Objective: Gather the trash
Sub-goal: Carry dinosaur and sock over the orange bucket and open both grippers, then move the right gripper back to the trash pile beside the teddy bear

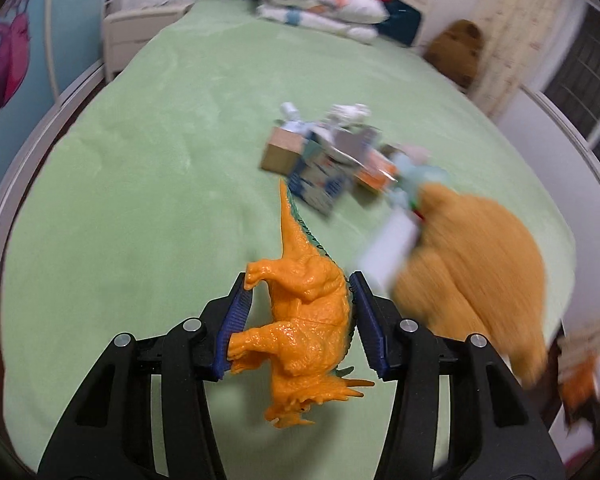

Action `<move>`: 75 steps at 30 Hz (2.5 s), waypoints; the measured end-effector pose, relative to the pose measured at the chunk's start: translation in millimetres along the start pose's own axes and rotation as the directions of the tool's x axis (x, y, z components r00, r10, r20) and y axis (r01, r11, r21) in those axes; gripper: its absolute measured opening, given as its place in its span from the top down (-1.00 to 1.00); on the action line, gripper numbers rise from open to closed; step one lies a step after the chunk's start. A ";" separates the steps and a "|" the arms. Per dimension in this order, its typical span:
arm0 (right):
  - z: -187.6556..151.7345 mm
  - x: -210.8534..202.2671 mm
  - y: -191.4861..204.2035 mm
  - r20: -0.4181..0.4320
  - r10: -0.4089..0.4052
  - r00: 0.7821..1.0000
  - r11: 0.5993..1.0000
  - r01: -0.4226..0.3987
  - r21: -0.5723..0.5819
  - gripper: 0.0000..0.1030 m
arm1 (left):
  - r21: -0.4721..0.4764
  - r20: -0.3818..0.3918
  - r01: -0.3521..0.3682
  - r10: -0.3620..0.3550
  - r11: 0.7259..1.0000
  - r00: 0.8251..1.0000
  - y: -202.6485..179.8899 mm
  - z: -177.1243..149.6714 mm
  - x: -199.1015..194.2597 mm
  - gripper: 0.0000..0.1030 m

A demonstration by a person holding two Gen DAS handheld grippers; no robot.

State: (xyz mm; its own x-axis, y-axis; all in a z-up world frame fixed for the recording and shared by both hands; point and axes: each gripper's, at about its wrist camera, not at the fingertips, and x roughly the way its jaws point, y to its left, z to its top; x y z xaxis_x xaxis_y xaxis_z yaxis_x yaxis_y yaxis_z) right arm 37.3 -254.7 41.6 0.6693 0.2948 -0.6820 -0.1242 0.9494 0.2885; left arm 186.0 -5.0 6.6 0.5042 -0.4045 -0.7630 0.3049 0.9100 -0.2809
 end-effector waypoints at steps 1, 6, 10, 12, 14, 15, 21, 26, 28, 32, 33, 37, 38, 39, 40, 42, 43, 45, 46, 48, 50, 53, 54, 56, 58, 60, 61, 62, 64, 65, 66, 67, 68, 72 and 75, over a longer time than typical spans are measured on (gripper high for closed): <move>-4.6 -0.7 0.9 -0.005 0.001 1.000 1.000 -0.001 -0.002 0.48 | 0.017 0.003 0.014 -0.014 1.000 1.000 -3.7 -5.7 -4.6 0.04; -28.9 -3.6 8.0 -0.037 0.009 0.999 1.000 -0.009 -0.004 0.48 | 0.081 0.008 0.098 -0.099 0.992 0.995 -18.7 -61.5 -54.1 0.04; -57.1 -0.5 12.0 -0.089 0.023 0.996 1.000 -0.022 0.008 0.48 | 0.128 -0.034 0.155 -0.152 0.980 0.988 -28.4 -110.0 -76.9 0.04; -75.6 5.2 13.5 -0.129 0.029 0.991 0.999 -0.027 0.017 0.48 | 0.134 -0.070 0.185 -0.177 0.974 0.982 -35.1 -135.8 -80.9 0.04; -96.1 16.0 12.4 -0.182 0.036 0.983 0.999 -0.030 0.036 0.48 | 0.133 -0.118 0.216 -0.200 0.967 0.973 -41.2 -158.8 -75.4 0.04; -104.5 21.1 11.2 -0.204 0.041 0.978 0.998 -0.032 0.045 0.48 | 0.133 -0.145 0.226 -0.207 0.965 0.968 -43.5 -169.6 -70.4 0.04; -173.7 71.8 1.5 -0.376 0.020 0.926 0.994 0.021 0.105 0.48 | 0.068 -0.314 0.235 -0.202 0.970 0.928 -45.0 -233.3 -13.4 0.04; -226.5 116.4 -12.8 -0.498 -0.027 0.867 0.988 0.099 0.120 0.45 | 0.008 -0.433 0.214 -0.190 0.977 0.881 -42.5 -271.1 42.3 0.04; -236.5 126.6 -18.3 -0.519 -0.053 0.853 0.984 0.132 0.117 0.13 | 0.009 -0.488 0.208 -0.178 0.978 0.855 -44.2 -284.6 62.9 0.03; -239.2 128.3 -26.8 -0.508 -0.094 0.856 0.978 0.176 0.116 -0.31 | 0.023 -0.551 0.128 -0.094 0.991 0.829 -41.9 -301.3 92.1 -0.10; -238.4 128.3 -28.4 -0.507 -0.093 0.857 0.976 0.178 0.122 -0.32 | 0.024 -0.552 0.124 -0.090 0.992 0.829 -41.0 -301.7 94.3 -0.25; -233.4 125.2 -35.9 -0.497 -0.096 0.863 0.973 0.187 0.138 -0.37 | 0.049 -0.539 0.112 -0.068 0.992 0.839 -42.0 -298.7 92.6 -0.32; -233.5 125.3 -36.6 -0.496 -0.093 0.863 0.972 0.186 0.141 -0.38 | 0.050 -0.535 0.108 -0.064 0.993 0.843 -42.1 -297.4 91.0 -0.32; -233.1 125.2 -35.9 -0.496 -0.091 0.863 0.972 0.185 0.144 -0.38 | 0.048 -0.530 0.106 -0.065 0.993 0.845 -41.9 -295.6 91.4 -0.34; -233.5 125.8 -35.9 -0.497 -0.090 0.863 0.972 0.185 0.145 -0.38 | 0.045 -0.527 0.105 -0.065 0.993 0.847 -38.6 -299.4 85.3 -0.34; -232.9 126.1 -39.0 -0.500 -0.092 0.861 0.971 0.188 0.146 -0.38 | 0.041 -0.524 0.099 -0.063 0.994 0.849 -33.8 -301.2 78.0 -0.35; -233.2 126.4 -40.2 -0.502 -0.090 0.860 0.971 0.188 0.149 -0.38 | 0.040 -0.522 0.093 -0.058 0.995 0.851 -33.3 -301.1 77.1 -0.35; -232.5 124.6 -41.7 -0.503 -0.088 0.860 0.970 0.189 0.153 -0.38 | 0.044 -0.519 0.079 -0.045 0.996 0.854 -32.5 -300.4 76.3 -0.35; -231.6 123.9 -41.4 -0.500 -0.088 0.861 0.970 0.189 0.154 -0.38 | 0.043 -0.517 0.076 -0.043 0.996 0.855 -32.4 -299.8 74.7 -0.35; -230.1 122.8 -41.7 -0.496 -0.088 0.864 0.970 0.189 0.156 -0.38 | 0.040 -0.511 0.077 -0.045 0.996 0.858 -32.6 -297.4 72.1 -0.35; -228.4 120.5 -42.1 -0.489 -0.087 0.868 0.969 0.187 0.160 -0.38 | 0.046 -0.497 0.068 -0.036 0.997 0.867 -34.8 -295.1 67.6 -0.35; -225.1 117.1 -41.0 -0.480 -0.093 0.872 0.969 0.190 0.158 -0.39 | 0.056 -0.465 0.052 -0.020 0.997 0.885 -35.9 -290.1 58.8 -0.35; -224.6 116.0 -40.1 -0.477 -0.093 0.874 0.969 0.190 0.158 -0.39 | 0.062 -0.448 0.039 -0.007 0.997 0.894 -37.0 -287.4 53.8 -0.35; -222.4 113.3 -38.9 -0.469 -0.095 0.878 0.970 0.189 0.156 -0.39 | 0.077 -0.413 0.019 0.015 0.997 0.911 -40.0 -281.7 43.9 -0.35; -219.8 110.1 -37.5 -0.461 -0.091 0.883 0.970 0.183 0.159 -0.39 | 0.089 -0.382 0.009 0.026 0.996 0.924 -43.3 -276.0 34.2 -0.35; -214.4 105.5 -36.1 -0.448 -0.085 0.890 0.971 0.174 0.161 -0.40 | 0.099 -0.345 0.004 0.030 0.995 0.938 -48.1 -268.6 22.8 -0.35; -211.8 103.7 -35.3 -0.443 -0.083 0.893 0.972 0.171 0.162 -0.40 | 0.104 -0.329 0.002 0.032 0.995 0.944 -50.6 -264.9 17.4 -0.35; -208.0 100.5 -34.4 -0.435 -0.076 0.897 0.973 0.162 0.165 -0.40 | 0.113 -0.308 -0.002 0.037 0.994 0.951 -52.9 -260.4 11.2 -0.35; -194.3 89.9 -30.6 -0.401 -0.049 0.915 0.976 0.128 0.174 -0.40 | 0.127 -0.278 -0.008 0.043 0.992 0.960 -54.7 -253.3 2.1 -0.35; -183.3 82.0 -26.8 -0.373 -0.036 0.927 0.979 0.107 0.173 -0.40 | 0.132 -0.262 -0.010 0.045 0.991 0.964 -55.3 -248.8 -3.6 -0.35; -176.2 76.9 -24.2 -0.353 -0.025 0.935 0.981 0.091 0.172 -0.40 | 0.135 -0.250 -0.014 0.048 0.991 0.967 -55.0 -245.9 -7.3 -0.35; -164.6 69.7 -19.9 -0.324 -0.005 0.946 0.983 0.064 0.172 -0.40 | 0.138 -0.236 -0.021 0.053 0.990 0.970 -55.1 -242.7 -11.2 -0.35; -152.3 63.2 -15.2 -0.295 0.016 0.955 0.984 0.037 0.174 -0.40 | 0.139 -0.220 -0.028 0.059 0.990 0.974 -53.8 -239.1 -15.9 -0.35; -108.1 48.8 2.3 -0.196 0.104 0.975 0.982 -0.069 0.177 -0.46 | 0.114 -0.176 -0.046 0.066 0.992 0.982 -47.2 -230.6 -28.8 -0.35; -72.2 52.4 12.9 -0.128 0.152 0.980 0.974 -0.126 0.191 -0.46 | 0.097 -0.150 -0.058 0.073 0.994 0.986 -39.8 -228.6 -35.7 -0.35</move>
State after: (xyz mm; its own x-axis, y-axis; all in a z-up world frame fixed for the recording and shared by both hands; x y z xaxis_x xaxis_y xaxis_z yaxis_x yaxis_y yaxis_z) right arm 17.8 -219.1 -39.0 0.5431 0.4468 -0.7110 -0.0654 0.8666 0.4946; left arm -28.8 -6.0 -88.1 0.3980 -0.3190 -0.8601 0.3522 0.9189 -0.1778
